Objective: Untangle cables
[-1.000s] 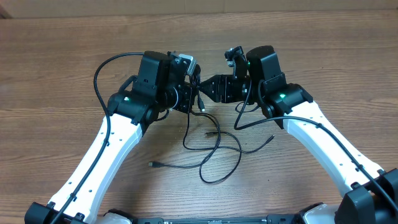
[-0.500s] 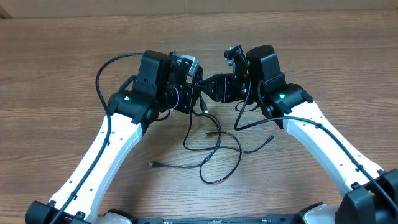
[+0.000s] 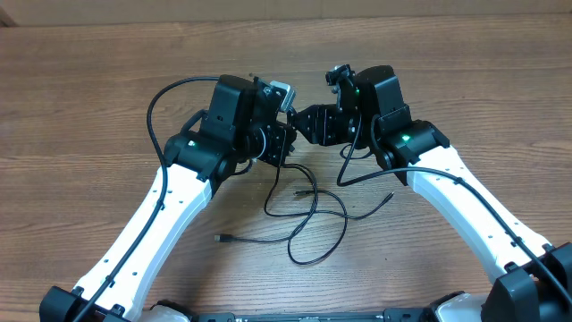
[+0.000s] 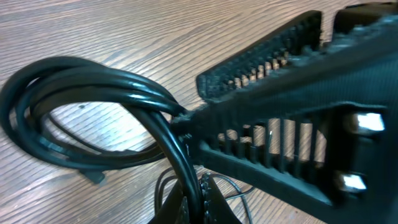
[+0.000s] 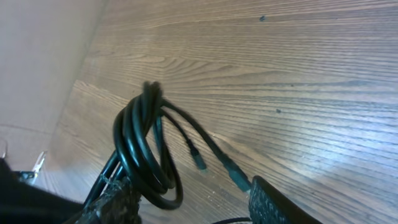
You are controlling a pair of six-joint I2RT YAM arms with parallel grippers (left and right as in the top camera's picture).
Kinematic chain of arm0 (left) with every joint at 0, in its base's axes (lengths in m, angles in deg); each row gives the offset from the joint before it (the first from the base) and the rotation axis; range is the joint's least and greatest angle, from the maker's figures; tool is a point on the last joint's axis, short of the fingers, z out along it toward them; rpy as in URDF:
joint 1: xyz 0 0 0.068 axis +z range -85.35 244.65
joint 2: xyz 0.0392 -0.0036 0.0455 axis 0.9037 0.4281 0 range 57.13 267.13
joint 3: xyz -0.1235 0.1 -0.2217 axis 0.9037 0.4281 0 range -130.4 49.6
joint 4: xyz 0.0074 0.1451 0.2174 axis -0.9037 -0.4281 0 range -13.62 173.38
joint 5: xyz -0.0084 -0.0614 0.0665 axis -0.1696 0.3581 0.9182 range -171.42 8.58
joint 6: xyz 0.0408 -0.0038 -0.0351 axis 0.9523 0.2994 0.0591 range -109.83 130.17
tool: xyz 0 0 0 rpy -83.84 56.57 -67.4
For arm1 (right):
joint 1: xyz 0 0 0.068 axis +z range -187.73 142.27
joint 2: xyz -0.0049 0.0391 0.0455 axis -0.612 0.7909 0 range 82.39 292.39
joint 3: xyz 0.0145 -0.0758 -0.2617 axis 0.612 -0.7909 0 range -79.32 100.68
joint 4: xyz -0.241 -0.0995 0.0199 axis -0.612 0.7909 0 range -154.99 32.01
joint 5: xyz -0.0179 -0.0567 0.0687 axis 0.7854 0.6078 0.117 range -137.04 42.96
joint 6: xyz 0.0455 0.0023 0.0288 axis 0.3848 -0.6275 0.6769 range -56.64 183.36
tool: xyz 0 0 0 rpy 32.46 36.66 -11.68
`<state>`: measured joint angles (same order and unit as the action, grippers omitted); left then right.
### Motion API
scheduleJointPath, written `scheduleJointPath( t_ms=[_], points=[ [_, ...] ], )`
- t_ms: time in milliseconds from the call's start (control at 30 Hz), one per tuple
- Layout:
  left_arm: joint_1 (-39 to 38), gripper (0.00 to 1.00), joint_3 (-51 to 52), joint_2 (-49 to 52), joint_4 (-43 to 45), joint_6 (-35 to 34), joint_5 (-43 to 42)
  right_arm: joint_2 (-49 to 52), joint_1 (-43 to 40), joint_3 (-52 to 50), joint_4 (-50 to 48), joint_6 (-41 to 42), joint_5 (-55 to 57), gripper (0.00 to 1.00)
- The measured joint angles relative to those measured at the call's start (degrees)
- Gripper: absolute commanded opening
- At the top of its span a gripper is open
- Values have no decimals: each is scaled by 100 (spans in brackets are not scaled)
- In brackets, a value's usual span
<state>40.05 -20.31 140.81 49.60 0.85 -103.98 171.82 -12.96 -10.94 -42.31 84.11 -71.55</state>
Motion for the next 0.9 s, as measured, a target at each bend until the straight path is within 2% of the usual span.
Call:
scheduleJointPath(
  t_ms=[400,433,500,633,733,867,900],
  points=[
    [-46,4,0,0,249,0,-730,0,-33,-4,-136,2,243,55],
    [-46,4,0,0,249,2,-752,0,-33,-4,-157,2,240,50],
    [-46,4,0,0,254,0,-804,0,-33,-4,-203,11,214,32],
    [-94,4,0,0,243,0,-894,11,4,-9,-350,-7,116,24],
    [-94,4,0,0,219,2,-929,11,9,-15,-424,-4,74,22],
    [-94,4,0,0,199,2,-968,11,7,-15,-468,-7,63,4],
    [-94,4,0,0,188,2,-973,11,9,-15,-463,-2,46,4]
  ],
)
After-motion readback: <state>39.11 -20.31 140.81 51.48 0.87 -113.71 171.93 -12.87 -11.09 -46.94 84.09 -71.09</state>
